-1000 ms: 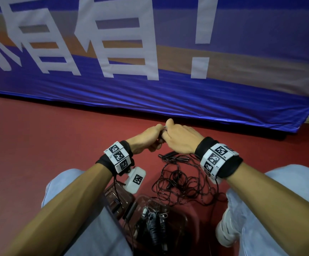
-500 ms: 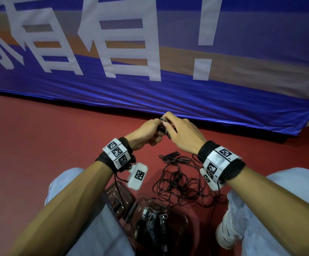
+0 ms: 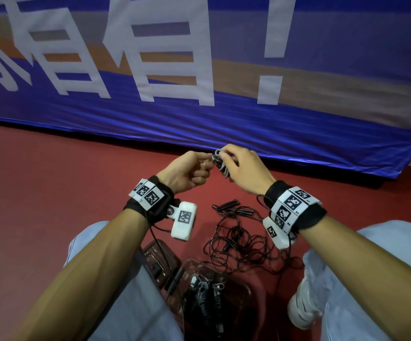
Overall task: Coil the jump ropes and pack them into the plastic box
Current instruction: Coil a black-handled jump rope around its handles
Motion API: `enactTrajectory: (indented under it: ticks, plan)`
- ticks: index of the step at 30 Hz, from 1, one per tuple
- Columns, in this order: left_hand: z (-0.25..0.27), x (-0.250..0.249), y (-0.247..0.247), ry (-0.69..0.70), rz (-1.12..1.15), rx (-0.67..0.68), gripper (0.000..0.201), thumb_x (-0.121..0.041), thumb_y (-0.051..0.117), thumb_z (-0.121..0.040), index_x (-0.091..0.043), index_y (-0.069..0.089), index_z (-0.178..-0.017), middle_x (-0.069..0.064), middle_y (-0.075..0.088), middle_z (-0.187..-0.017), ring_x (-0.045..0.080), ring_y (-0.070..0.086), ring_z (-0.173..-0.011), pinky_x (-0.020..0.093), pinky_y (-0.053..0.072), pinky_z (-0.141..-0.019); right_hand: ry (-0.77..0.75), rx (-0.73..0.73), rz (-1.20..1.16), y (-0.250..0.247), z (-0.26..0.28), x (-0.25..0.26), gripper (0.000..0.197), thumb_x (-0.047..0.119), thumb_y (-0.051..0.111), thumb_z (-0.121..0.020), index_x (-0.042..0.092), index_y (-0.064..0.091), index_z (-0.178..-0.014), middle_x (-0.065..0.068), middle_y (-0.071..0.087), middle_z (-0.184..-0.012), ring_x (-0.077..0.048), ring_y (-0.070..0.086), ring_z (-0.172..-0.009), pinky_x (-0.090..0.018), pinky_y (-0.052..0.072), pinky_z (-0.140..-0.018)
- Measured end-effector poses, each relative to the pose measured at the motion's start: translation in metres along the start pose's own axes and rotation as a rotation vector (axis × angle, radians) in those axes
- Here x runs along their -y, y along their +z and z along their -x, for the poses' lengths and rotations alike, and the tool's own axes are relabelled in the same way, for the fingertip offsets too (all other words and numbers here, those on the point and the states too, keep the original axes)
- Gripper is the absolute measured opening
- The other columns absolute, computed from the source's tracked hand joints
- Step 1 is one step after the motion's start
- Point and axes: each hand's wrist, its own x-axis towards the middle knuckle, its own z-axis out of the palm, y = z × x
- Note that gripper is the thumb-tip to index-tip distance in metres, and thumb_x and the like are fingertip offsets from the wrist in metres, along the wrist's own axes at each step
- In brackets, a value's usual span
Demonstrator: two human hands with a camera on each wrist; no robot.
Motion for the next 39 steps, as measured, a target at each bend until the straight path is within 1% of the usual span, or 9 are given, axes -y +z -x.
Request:
enactTrajectory:
  ticks: [2, 7, 11, 13, 17, 21, 30, 34, 39]
  plan:
    - [0.001, -0.001, 0.0, 0.045, 0.059, 0.042, 0.022, -0.014, 0.045, -0.099, -0.015, 0.056, -0.08, -0.007, 0.046, -0.062, 0.003, 0.019, -0.041, 0.017, 0.008, -0.041, 0.056, -0.03, -0.106, -0.005, -0.003, 0.0, 0.025, 0.033, 0.047, -0.108, 0.019, 0.067, -0.104, 0.008, 0.069, -0.072, -0.009, 0.064, -0.063, -0.027, 0.047, -0.059]
    - [-0.001, 0.003, 0.002, 0.253, -0.019, 0.066, 0.018, -0.013, 0.054, -0.097, -0.012, 0.07, -0.105, -0.002, 0.065, -0.087, 0.006, 0.021, -0.051, 0.02, 0.013, -0.047, 0.17, -0.02, -0.425, -0.014, -0.007, 0.0, 0.031, 0.032, 0.048, -0.108, 0.012, 0.072, -0.104, -0.012, 0.076, -0.082, -0.026, 0.072, -0.066, -0.035, 0.055, -0.059]
    - [-0.001, 0.009, 0.009, 0.42, -0.08, 0.049, 0.01, -0.011, 0.061, -0.096, -0.008, 0.068, -0.103, -0.002, 0.062, -0.074, 0.007, 0.032, -0.05, 0.022, 0.021, -0.049, 0.217, -0.017, -0.532, -0.019, -0.005, 0.004, 0.036, 0.028, 0.048, -0.109, 0.001, 0.071, -0.102, -0.024, 0.074, -0.083, -0.028, 0.07, -0.06, -0.032, 0.053, -0.052]
    - [-0.001, 0.011, 0.012, 0.496, -0.105, 0.008, 0.006, -0.009, 0.063, -0.095, -0.008, 0.069, -0.095, 0.001, 0.061, -0.067, 0.008, 0.041, -0.047, 0.02, 0.027, -0.047, 0.224, -0.015, -0.543, -0.02, -0.005, 0.002, 0.036, 0.03, 0.048, -0.109, 0.003, 0.071, -0.102, -0.023, 0.074, -0.083, -0.03, 0.07, -0.061, -0.035, 0.054, -0.054]
    - [-0.004, 0.011, 0.016, 0.568, -0.086, -0.019, 0.005, -0.001, 0.064, -0.092, -0.001, 0.069, -0.091, 0.019, 0.063, -0.076, 0.016, 0.056, -0.052, 0.022, 0.034, -0.043, 0.221, -0.018, -0.54, -0.02, -0.005, 0.002, 0.036, 0.031, 0.049, -0.108, 0.004, 0.072, -0.102, -0.024, 0.073, -0.08, -0.031, 0.071, -0.061, -0.04, 0.055, -0.056]
    - [-0.008, 0.013, 0.018, 0.581, 0.009, -0.052, 0.029, 0.006, 0.067, -0.088, 0.0, 0.056, -0.114, 0.011, 0.066, -0.08, 0.019, 0.058, -0.054, 0.024, 0.04, -0.044, 0.203, -0.011, -0.521, -0.019, -0.004, 0.007, 0.036, 0.031, 0.048, -0.109, 0.005, 0.072, -0.102, -0.02, 0.074, -0.076, -0.026, 0.07, -0.057, -0.033, 0.053, -0.051]
    - [-0.008, 0.013, 0.013, 0.701, -0.115, 0.041, 0.023, -0.006, 0.071, -0.089, 0.001, 0.062, -0.109, 0.013, 0.064, -0.085, 0.023, 0.058, -0.064, 0.025, 0.046, -0.052, 0.16, -0.004, -0.498, -0.022, -0.006, 0.006, 0.043, 0.033, 0.046, -0.109, -0.001, 0.069, -0.099, -0.015, 0.075, -0.076, -0.028, 0.07, -0.058, -0.036, 0.055, -0.055]
    - [-0.007, 0.017, 0.017, 0.786, -0.216, -0.027, 0.013, -0.005, 0.067, -0.093, -0.006, 0.056, -0.101, 0.014, 0.057, -0.08, 0.021, 0.053, -0.055, 0.029, 0.043, -0.048, 0.17, 0.022, -0.478, -0.023, -0.002, 0.009, 0.043, 0.033, 0.046, -0.109, -0.001, 0.069, -0.097, -0.016, 0.074, -0.072, -0.026, 0.07, -0.057, -0.034, 0.054, -0.054]
    - [-0.011, 0.024, 0.021, 0.911, -0.421, -0.298, 0.01, -0.006, 0.058, -0.094, -0.01, 0.055, -0.102, 0.007, 0.058, -0.07, 0.024, 0.047, -0.051, 0.038, 0.041, -0.048, 0.093, -0.048, -0.343, -0.016, -0.006, 0.005, 0.038, 0.035, 0.048, -0.108, 0.007, 0.065, -0.088, -0.014, 0.068, -0.071, -0.028, 0.066, -0.061, -0.037, 0.048, -0.056]
